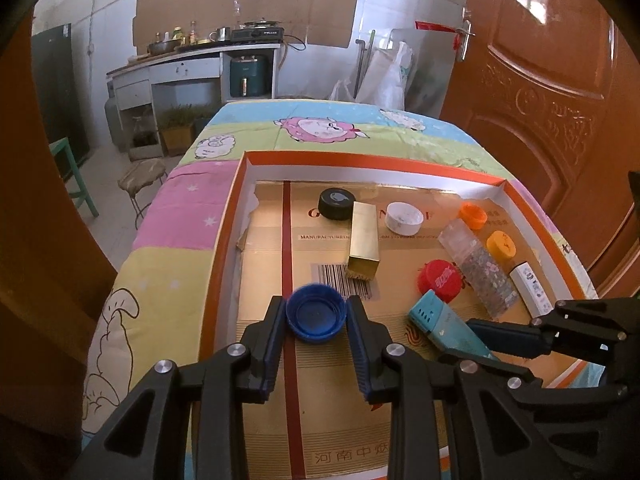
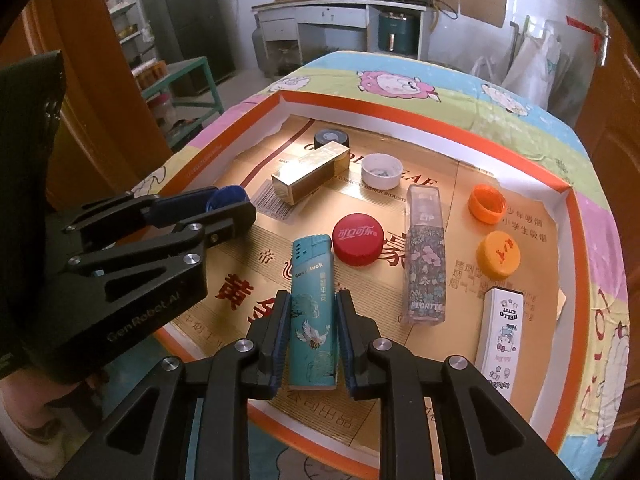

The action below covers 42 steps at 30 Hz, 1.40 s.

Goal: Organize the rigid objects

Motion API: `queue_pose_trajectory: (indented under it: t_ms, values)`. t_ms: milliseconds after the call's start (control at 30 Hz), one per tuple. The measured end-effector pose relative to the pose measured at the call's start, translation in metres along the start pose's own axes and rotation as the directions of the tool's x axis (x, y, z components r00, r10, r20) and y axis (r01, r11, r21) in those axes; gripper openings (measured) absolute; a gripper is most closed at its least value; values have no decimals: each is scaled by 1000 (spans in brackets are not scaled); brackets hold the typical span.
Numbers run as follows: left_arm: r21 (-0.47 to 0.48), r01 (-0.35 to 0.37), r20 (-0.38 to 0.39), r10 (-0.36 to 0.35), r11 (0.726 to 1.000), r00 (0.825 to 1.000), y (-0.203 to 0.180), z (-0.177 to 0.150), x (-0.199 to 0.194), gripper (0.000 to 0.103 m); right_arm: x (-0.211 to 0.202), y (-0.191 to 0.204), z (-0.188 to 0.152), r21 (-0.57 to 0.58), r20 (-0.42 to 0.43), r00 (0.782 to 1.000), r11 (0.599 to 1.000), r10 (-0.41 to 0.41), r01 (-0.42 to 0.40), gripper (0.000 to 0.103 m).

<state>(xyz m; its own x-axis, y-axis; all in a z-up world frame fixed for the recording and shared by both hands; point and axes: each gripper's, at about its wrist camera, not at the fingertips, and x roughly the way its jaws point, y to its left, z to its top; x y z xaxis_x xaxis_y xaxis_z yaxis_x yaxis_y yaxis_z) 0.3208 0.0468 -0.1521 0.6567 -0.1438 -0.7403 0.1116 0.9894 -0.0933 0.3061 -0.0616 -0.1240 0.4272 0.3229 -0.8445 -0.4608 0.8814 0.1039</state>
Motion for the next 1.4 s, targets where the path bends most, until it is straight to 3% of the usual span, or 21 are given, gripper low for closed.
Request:
queue_pose_trajectory:
  t_ms: [200, 400, 600, 733, 1033, 1233, 1400]
  values:
    - [-10, 10, 1, -10, 1000, 1000, 0, 0, 0, 32, -1, 1, 0, -2, 3, 1000, 1000, 10, -10, 25]
    - [-17, 20, 8, -20, 1000, 1000, 0, 1, -1, 39, -2, 2, -2, -12, 13, 1000, 1000, 27, -27, 44]
    - [-36, 28, 20, -27, 999, 999, 2, 2, -8, 39, -8, -1, -5, 11, 43, 999, 1000, 29, -29, 46]
    - [-35, 21, 32, -20, 999, 999, 1, 2, -16, 39, -14, -2, -9, 32, 63, 998, 999, 19, -21, 56]
    - [-39, 16, 68, -13, 999, 998, -6, -3, -43, 39, -39, 1, -20, 86, 133, 991, 996, -32, 20, 56]
    - [-31, -62, 159, 67, 998, 985, -19, -13, -83, 39, -74, -1, -35, 153, 220, 968, 985, -119, 86, 58]
    - [-1, -68, 205, 67, 998, 977, -32, -22, -110, 39, -101, 3, -48, 210, 270, 950, 972, -159, 103, 58]
